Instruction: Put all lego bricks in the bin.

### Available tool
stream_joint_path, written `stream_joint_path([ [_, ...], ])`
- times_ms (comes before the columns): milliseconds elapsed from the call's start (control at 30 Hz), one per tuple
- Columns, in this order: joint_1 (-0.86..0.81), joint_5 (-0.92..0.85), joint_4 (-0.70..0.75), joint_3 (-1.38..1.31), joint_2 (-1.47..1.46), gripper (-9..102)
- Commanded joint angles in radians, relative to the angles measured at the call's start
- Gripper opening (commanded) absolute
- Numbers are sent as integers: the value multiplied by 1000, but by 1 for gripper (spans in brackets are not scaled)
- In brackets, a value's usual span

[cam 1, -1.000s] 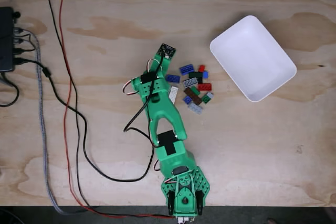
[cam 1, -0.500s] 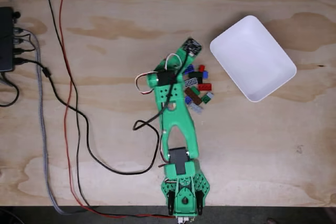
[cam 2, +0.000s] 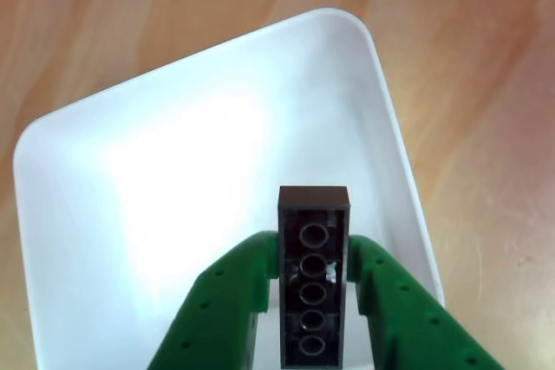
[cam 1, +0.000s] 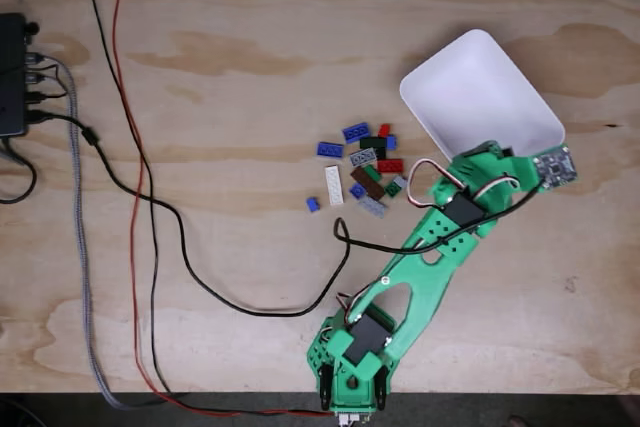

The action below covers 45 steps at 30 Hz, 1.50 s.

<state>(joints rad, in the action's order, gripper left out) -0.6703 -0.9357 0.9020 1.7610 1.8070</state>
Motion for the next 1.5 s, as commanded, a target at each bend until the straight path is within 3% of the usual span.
stream_joint_path([
  [0, -37, -54, -91, -43, -58, 13],
  [200, 23, -52, -107, -78, -32, 25],
  [300, 150, -3, 118, -120, 66, 22],
  [433, 476, 126, 417, -81, 198, 22],
  [533, 746, 233, 506, 38, 239, 21],
  [633, 954, 301, 503, 146, 207, 21],
  [833, 1209, 321, 399, 284, 103, 19],
  [1000, 1221, 330, 393, 235, 44, 16],
  [1467, 976, 147, 242, 394, 3, 15],
])
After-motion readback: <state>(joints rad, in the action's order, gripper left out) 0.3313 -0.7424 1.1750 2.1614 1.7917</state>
